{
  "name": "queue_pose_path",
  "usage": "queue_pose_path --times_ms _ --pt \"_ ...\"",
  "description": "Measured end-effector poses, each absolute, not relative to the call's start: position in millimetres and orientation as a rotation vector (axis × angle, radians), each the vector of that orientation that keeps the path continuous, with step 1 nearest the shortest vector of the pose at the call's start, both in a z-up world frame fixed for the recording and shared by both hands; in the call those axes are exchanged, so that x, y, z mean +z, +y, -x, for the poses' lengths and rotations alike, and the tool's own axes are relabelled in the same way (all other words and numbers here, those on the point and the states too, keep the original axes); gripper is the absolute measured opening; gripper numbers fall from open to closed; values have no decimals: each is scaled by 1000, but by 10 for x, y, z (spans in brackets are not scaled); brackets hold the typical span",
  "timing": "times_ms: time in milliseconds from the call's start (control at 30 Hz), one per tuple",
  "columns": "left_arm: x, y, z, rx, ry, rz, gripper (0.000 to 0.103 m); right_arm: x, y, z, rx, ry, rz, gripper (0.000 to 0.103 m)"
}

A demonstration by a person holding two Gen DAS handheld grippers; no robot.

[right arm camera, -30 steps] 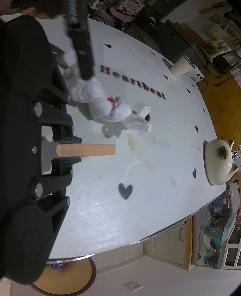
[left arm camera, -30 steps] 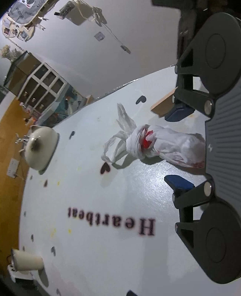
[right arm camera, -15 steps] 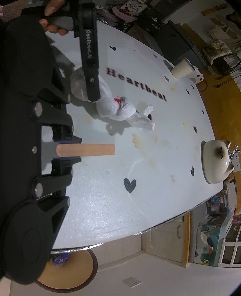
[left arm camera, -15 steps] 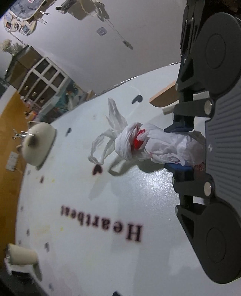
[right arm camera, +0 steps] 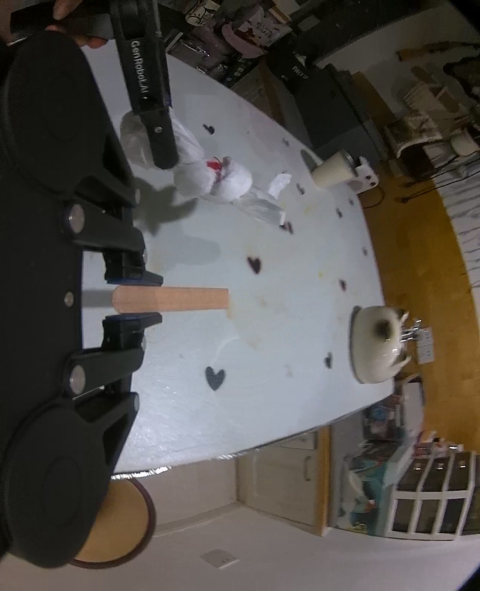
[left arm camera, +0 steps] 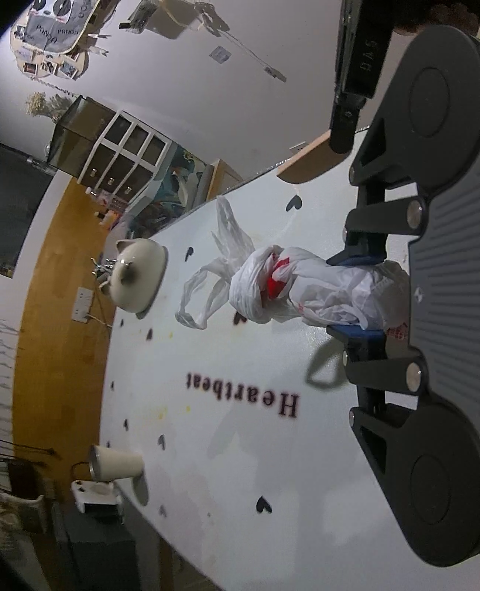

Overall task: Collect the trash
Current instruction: 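Carry the white bag and wooden stick with both grippers over the tan bin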

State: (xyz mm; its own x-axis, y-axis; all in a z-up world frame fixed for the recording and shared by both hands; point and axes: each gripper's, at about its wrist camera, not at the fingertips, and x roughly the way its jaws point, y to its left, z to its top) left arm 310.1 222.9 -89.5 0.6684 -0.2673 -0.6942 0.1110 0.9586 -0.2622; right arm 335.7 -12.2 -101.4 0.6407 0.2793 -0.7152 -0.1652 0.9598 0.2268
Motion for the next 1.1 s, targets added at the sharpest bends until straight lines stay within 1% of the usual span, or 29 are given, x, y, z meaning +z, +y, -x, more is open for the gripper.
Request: queue_pose_path --times_ms 267,533,800,1100 --pt "-613 2066 -2728 -200 756 192 32 -697 -249 -2999 267 772 -132 15" --pt "-416 1770 -2429 -183 716 180 32 -509 -460 -2700 279 719 -121 15" --pt "-324 1270 -2273 -158 707 181 32 -459 -910 -2559 303 703 -141 15" --pt "-330 486 -2311 -150 716 187 32 -423 -1675 -2606 318 700 -141 15"
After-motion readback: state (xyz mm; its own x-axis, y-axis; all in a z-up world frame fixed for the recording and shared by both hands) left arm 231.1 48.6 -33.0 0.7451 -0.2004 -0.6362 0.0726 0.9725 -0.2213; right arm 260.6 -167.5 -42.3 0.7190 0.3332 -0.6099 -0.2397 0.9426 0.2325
